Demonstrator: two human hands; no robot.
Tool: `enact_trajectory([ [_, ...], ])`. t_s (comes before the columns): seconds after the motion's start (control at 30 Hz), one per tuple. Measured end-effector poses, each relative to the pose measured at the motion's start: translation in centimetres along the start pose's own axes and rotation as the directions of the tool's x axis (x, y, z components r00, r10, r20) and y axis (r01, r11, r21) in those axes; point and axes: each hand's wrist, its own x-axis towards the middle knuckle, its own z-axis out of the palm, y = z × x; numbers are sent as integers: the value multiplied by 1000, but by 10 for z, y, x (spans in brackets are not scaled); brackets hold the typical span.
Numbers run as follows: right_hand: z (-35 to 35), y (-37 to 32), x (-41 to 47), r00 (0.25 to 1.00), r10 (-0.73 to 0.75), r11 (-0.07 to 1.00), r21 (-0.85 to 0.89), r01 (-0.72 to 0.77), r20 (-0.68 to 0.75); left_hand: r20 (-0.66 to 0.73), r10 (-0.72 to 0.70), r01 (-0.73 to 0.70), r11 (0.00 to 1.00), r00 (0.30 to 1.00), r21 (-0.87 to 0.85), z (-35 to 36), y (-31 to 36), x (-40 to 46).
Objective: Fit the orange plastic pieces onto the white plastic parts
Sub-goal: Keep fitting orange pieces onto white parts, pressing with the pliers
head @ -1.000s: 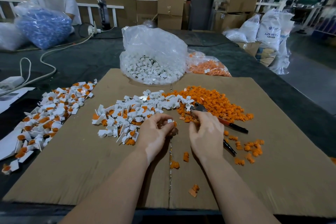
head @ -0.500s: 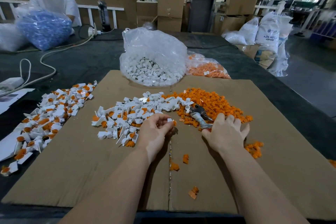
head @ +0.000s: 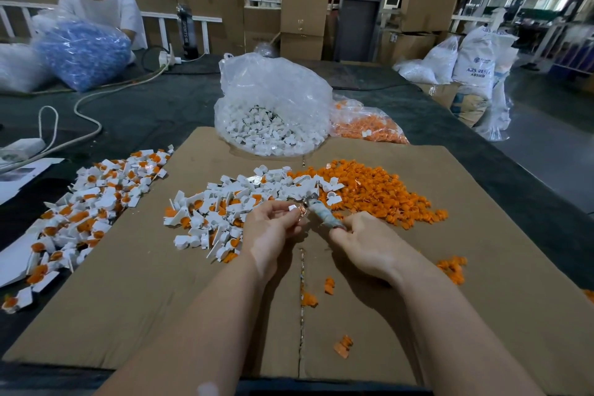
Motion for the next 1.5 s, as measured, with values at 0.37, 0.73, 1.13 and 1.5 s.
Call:
enact_trajectory([
  [0.37,-16,-16,-5,979,-26,993,122,1,200,-103,-38,36,999,994,-25,-3,-5,13],
  [0.73,-15,-14,-3,967,-7,984,176,-39,254,-104,-34,36,999,994,21,-4,-4,13],
  [1.13,3,-17,-1,993,-62,998,12,61,104,-91,-48,49,999,995,9,-3,-2,9],
  [1.5,-11,-19,-7,971,-38,991,130,7,235,-79,-25,24,1000,997,-18,-3,-2,7],
])
